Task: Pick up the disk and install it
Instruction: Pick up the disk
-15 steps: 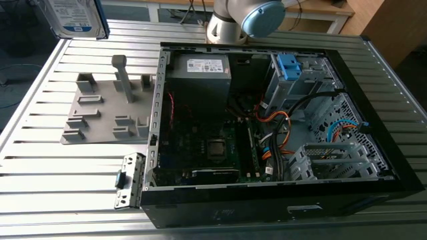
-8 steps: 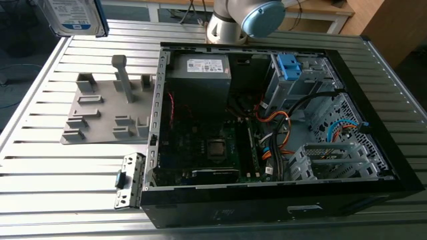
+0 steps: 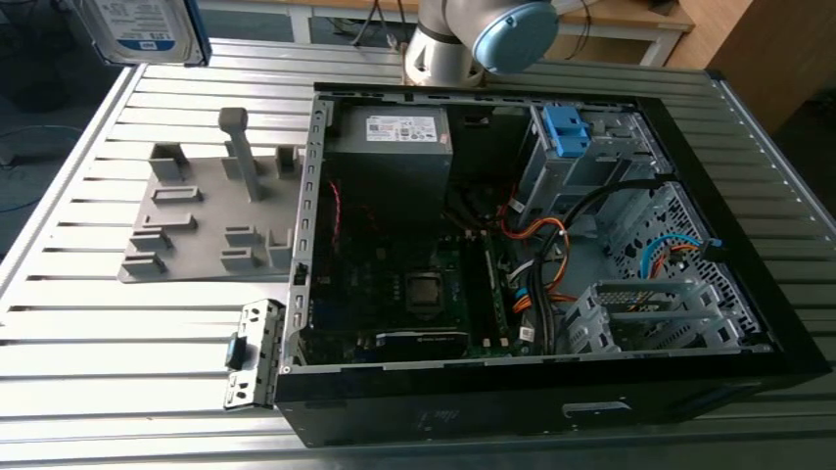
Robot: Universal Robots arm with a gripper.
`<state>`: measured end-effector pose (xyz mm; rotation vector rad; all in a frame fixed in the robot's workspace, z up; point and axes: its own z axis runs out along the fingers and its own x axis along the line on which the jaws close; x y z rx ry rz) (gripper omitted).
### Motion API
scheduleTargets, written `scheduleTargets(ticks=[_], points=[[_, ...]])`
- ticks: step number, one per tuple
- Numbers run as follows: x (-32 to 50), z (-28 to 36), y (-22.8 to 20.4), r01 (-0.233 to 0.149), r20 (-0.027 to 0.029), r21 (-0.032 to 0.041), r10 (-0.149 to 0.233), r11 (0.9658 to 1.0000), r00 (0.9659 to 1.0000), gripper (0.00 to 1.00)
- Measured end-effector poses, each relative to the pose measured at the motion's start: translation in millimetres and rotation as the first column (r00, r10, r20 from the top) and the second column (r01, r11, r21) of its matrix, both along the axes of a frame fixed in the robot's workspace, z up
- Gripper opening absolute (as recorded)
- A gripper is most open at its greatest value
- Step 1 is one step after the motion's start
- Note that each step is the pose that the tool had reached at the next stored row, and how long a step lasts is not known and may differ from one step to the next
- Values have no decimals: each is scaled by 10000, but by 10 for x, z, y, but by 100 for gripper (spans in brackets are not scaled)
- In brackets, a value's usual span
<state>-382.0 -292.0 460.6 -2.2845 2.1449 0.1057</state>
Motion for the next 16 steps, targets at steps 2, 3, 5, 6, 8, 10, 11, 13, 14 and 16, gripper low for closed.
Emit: scheduleTargets(ticks=[2, 3, 5, 6, 8, 10, 11, 13, 14, 16], points=[[0, 26, 0, 0, 1, 0, 0, 10000, 10000, 36], [0, 39, 0, 0, 1, 1, 0, 10000, 10000, 36], [0, 68, 0, 0, 0, 0, 0, 10000, 10000, 36], [0, 82, 0, 0, 1, 1, 0, 10000, 10000, 36], [0, 111, 0, 0, 0, 0, 0, 10000, 10000, 36], [0, 141, 0, 0, 1, 0, 0, 10000, 10000, 36], [0, 156, 0, 0, 1, 1, 0, 10000, 10000, 36], [0, 184, 0, -1, 1, 1, 1, 10000, 10000, 36], [0, 199, 0, -1, 0, 0, 1, 10000, 10000, 36], [0, 234, 0, 1, 1, 1, -1, 10000, 10000, 36]])
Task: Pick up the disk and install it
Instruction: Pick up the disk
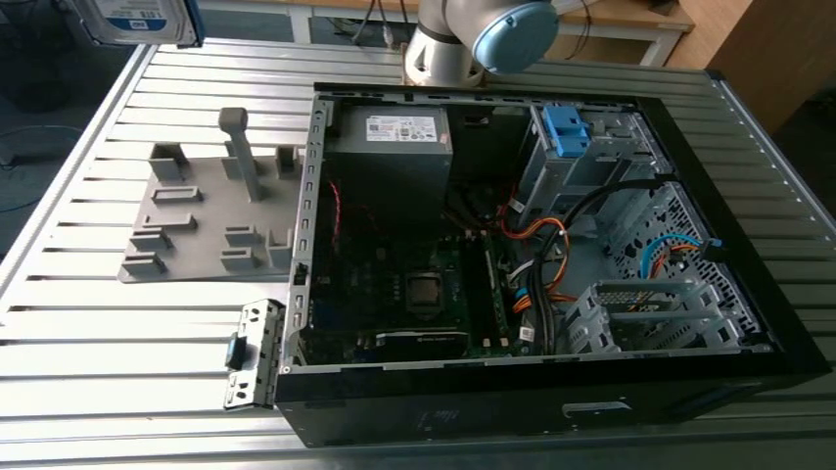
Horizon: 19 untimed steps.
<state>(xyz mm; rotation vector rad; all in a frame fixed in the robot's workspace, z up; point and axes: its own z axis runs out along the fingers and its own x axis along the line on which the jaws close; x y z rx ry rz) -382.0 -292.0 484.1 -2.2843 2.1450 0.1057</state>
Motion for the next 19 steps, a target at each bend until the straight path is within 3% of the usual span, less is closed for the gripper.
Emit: scheduleTargets(ticks=[19], points=[[0, 320, 0, -1, 0, 0, 1, 10000, 10000, 36]])
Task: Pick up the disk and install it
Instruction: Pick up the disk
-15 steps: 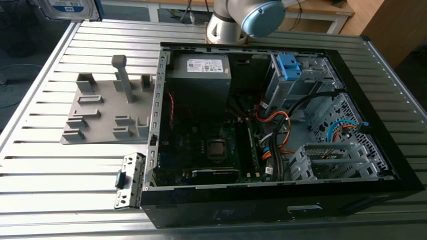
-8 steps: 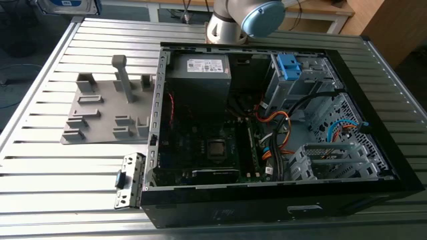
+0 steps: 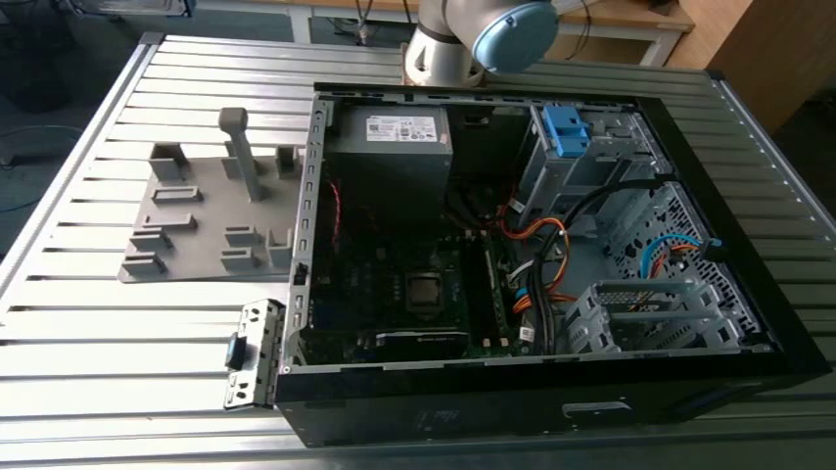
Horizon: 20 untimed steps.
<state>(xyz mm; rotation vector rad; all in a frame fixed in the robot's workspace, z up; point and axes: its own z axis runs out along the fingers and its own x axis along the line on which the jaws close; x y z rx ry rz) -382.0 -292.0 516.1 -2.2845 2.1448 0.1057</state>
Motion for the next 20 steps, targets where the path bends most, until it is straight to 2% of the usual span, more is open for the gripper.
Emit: scheduleTargets(ticks=[12, 20], points=[[10, 13, 0, 0, 0, -2, 0, 10000, 10000, 36], [103, 13, -8, 0, -1, -51, 0, 10000, 10000, 36]])
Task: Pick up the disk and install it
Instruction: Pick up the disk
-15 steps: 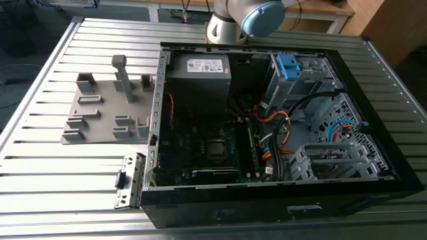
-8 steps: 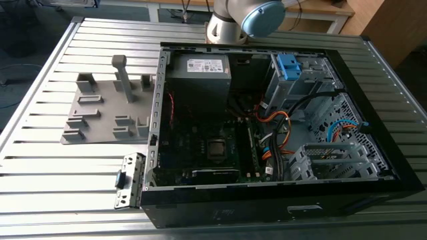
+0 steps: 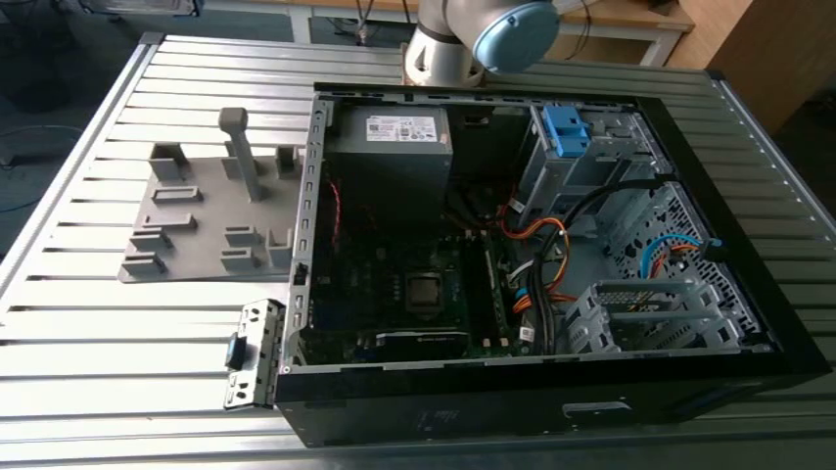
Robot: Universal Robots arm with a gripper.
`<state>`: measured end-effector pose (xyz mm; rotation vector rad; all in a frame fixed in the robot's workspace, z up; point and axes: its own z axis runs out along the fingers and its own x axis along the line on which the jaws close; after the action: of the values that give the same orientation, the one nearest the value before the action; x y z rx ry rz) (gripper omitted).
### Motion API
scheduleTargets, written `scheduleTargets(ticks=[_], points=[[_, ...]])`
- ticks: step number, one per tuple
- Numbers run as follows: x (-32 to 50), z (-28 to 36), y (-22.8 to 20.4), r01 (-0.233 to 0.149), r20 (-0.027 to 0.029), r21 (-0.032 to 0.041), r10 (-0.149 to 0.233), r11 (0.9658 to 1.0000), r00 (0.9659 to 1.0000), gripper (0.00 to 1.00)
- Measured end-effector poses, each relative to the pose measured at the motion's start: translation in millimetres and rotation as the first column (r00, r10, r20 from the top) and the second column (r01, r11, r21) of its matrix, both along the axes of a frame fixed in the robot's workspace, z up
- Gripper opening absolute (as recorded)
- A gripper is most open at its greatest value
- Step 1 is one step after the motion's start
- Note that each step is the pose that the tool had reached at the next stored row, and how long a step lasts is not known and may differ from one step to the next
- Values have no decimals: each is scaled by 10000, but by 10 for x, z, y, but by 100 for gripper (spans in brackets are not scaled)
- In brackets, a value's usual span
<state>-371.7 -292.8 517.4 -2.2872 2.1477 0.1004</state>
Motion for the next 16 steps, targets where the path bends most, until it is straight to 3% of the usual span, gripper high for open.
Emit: scheduleTargets(ticks=[16], points=[[231, 0, -17, 0, 0, -1, 0, 10000, 10000, 36]])
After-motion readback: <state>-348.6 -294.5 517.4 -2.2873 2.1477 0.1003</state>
